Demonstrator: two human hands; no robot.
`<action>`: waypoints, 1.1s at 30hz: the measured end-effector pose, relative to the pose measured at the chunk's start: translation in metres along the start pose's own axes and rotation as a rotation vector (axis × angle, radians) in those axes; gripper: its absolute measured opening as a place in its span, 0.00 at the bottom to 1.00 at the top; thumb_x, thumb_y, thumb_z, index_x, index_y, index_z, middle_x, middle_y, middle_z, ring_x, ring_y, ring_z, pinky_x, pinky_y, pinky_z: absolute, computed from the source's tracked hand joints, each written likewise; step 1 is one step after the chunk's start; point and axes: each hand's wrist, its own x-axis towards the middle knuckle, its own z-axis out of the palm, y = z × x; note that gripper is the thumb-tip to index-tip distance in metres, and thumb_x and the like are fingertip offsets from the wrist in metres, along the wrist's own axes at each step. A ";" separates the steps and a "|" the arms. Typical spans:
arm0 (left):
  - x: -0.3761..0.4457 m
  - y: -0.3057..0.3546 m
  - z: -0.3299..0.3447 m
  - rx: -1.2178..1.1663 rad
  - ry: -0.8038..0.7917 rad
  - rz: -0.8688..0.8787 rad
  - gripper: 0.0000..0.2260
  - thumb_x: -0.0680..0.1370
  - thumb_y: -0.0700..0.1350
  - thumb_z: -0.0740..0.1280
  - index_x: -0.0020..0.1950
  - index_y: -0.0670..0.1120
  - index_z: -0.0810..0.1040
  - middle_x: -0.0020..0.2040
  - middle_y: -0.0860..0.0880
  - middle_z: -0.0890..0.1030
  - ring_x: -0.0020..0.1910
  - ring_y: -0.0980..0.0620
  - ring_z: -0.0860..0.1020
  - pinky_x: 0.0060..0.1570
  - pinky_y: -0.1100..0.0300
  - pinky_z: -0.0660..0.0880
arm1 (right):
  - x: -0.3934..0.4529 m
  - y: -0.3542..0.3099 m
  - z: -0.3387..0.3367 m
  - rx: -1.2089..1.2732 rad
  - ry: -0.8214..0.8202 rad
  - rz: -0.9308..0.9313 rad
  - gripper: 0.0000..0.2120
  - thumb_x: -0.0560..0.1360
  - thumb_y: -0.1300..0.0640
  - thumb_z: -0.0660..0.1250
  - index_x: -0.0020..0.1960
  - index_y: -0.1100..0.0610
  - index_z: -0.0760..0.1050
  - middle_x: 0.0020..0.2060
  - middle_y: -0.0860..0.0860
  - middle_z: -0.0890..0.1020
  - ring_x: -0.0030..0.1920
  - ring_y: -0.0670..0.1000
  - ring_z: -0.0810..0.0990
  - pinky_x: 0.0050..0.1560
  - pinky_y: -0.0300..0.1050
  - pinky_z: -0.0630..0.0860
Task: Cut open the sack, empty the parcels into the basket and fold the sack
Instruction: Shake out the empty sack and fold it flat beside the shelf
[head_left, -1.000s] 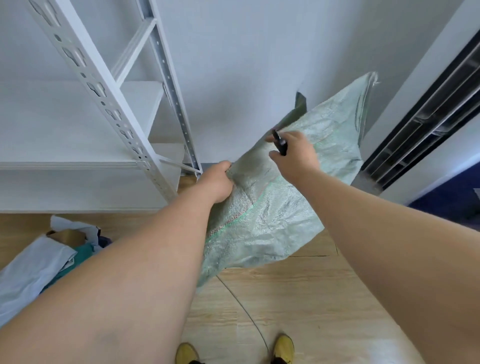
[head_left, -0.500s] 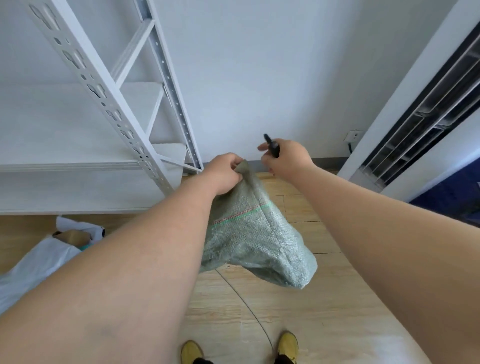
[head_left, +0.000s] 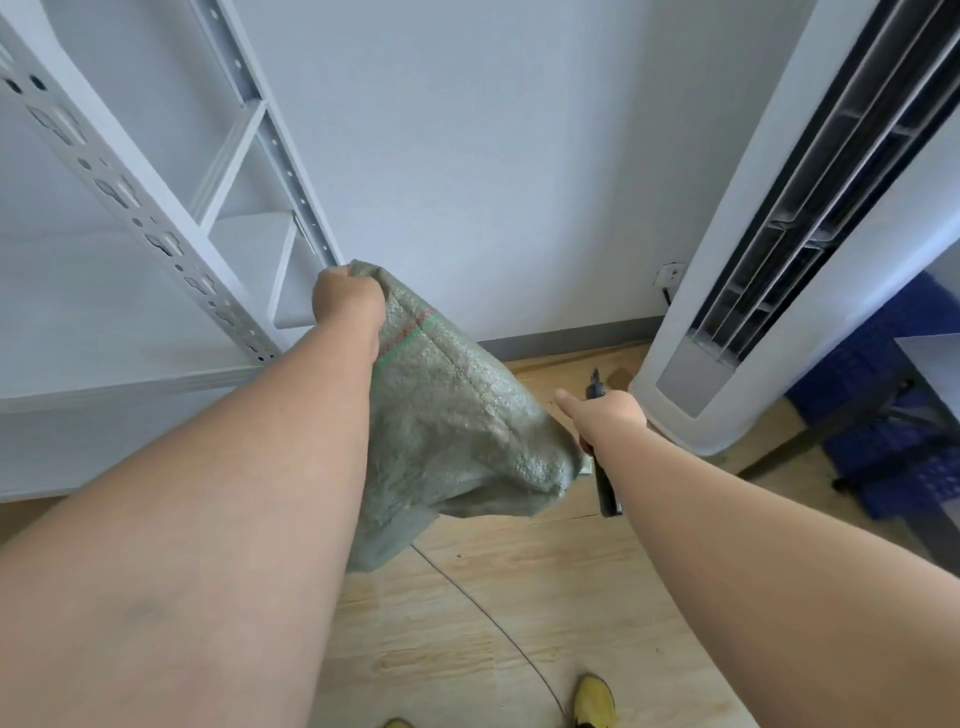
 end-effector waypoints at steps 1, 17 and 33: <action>-0.002 0.005 0.001 -0.043 0.019 -0.014 0.12 0.78 0.34 0.57 0.50 0.46 0.77 0.40 0.49 0.76 0.33 0.54 0.71 0.25 0.71 0.67 | 0.000 0.002 -0.002 0.007 0.012 0.022 0.20 0.75 0.41 0.65 0.53 0.58 0.75 0.33 0.51 0.73 0.34 0.50 0.74 0.37 0.44 0.72; 0.004 0.016 -0.018 -0.419 0.018 -0.201 0.09 0.76 0.36 0.56 0.39 0.45 0.73 0.38 0.46 0.75 0.36 0.48 0.75 0.44 0.55 0.74 | 0.007 -0.011 -0.027 0.646 -0.036 0.011 0.21 0.70 0.41 0.73 0.53 0.54 0.72 0.38 0.53 0.79 0.31 0.49 0.76 0.37 0.44 0.75; 0.045 -0.017 -0.049 -0.159 0.118 -0.043 0.05 0.79 0.44 0.62 0.53 0.48 0.76 0.41 0.48 0.75 0.35 0.52 0.70 0.38 0.61 0.70 | 0.017 -0.029 -0.055 0.842 -0.280 0.033 0.13 0.69 0.58 0.77 0.46 0.53 0.74 0.35 0.50 0.76 0.23 0.45 0.69 0.23 0.36 0.72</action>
